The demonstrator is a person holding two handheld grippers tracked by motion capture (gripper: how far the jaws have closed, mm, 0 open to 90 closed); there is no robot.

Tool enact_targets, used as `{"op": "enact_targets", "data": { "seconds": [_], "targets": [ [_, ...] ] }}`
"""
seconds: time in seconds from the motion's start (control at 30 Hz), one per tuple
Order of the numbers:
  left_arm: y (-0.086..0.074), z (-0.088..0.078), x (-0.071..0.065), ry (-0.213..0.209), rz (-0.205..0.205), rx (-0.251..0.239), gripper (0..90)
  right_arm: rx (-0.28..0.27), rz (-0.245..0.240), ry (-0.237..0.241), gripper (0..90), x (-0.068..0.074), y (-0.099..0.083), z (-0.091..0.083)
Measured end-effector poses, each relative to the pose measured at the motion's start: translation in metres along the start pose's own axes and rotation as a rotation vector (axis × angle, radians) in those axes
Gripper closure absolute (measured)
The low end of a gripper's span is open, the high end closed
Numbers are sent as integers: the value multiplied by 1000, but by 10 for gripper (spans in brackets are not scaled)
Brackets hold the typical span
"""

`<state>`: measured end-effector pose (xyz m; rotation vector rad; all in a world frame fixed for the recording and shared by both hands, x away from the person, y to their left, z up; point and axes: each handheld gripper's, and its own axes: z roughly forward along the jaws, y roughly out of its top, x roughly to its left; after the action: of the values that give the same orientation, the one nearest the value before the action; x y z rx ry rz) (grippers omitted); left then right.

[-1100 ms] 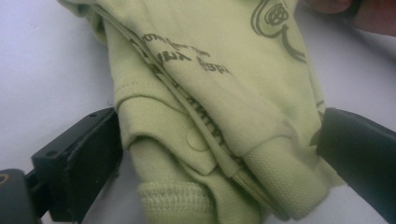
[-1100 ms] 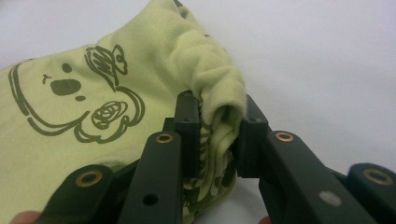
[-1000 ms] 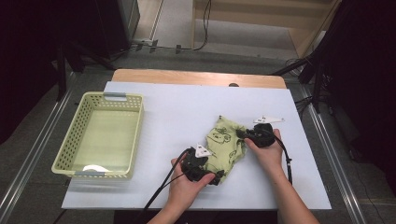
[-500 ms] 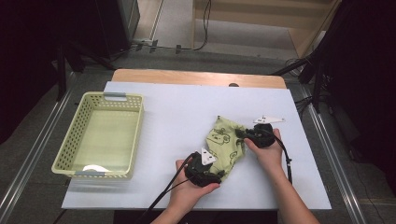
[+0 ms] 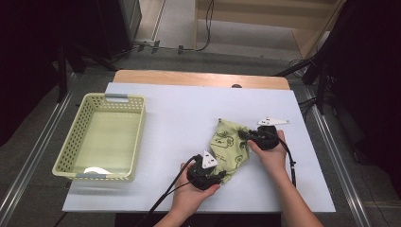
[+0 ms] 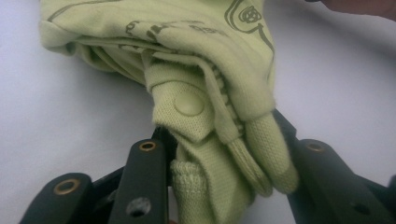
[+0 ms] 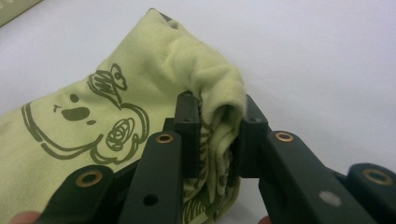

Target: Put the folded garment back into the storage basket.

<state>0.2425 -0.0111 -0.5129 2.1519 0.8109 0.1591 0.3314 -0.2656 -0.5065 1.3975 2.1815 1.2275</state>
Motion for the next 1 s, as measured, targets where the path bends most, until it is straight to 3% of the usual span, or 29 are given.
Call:
{"op": "enact_targets", "data": {
  "seconds": [0.47, 1.0],
  "targets": [
    [0, -11, -1, 19, 37, -85, 647, -44, -9, -26, 731, 2, 8, -11],
    [6, -22, 5, 34, 52, -114, 647, -71, -4, -39, 731, 6, 14, -14]
  ]
}}
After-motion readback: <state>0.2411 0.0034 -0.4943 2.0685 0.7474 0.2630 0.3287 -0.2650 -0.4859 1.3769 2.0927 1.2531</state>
